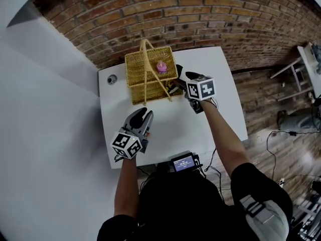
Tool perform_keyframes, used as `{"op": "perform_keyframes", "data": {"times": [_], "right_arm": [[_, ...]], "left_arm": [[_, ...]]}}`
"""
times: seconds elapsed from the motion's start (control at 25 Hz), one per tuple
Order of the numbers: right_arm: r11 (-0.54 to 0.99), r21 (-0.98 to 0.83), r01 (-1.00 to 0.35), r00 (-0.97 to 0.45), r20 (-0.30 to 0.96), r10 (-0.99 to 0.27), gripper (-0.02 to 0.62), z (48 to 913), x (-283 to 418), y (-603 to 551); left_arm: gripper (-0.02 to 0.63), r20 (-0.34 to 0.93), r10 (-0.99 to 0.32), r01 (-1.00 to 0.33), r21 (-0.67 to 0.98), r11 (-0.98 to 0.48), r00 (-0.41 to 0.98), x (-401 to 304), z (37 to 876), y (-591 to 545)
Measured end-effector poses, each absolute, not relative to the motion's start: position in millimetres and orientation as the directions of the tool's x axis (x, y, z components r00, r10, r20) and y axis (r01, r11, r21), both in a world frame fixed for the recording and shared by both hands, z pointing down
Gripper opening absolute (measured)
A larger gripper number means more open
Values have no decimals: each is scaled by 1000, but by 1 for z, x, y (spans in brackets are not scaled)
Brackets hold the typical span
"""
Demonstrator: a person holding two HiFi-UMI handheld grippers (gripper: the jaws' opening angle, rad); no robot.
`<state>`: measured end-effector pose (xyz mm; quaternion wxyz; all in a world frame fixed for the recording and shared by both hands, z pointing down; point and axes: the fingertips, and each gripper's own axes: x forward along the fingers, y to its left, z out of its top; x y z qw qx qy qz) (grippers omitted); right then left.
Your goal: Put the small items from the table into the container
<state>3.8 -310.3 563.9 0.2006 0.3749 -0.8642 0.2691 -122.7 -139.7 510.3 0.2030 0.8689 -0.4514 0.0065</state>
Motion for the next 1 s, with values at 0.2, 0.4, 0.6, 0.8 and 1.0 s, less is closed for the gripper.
{"op": "perform_keyframes", "data": {"times": [0.2, 0.4, 0.6, 0.8, 1.0], "right_arm": [[588, -315, -745, -655, 513, -555, 191, 550, 8, -287], [592, -325, -737, -668, 479, -569, 75, 538, 14, -265], [618, -362, -698, -711, 450, -540, 14, 524, 12, -234], [653, -385, -652, -755, 412, -511, 14, 510, 7, -203], [666, -402, -628, -776, 380, -503, 12, 500, 4, -173]], "left_arm": [[117, 184, -787, -788, 344, -510, 589, -125, 505, -131], [110, 180, -789, -791, 333, -513, 587, -127, 503, -122], [75, 186, -790, -796, 322, -513, 584, -128, 503, -109], [44, 190, -782, -791, 312, -526, 594, -125, 503, -96], [19, 180, -780, -787, 309, -533, 599, -125, 501, -83]]}}
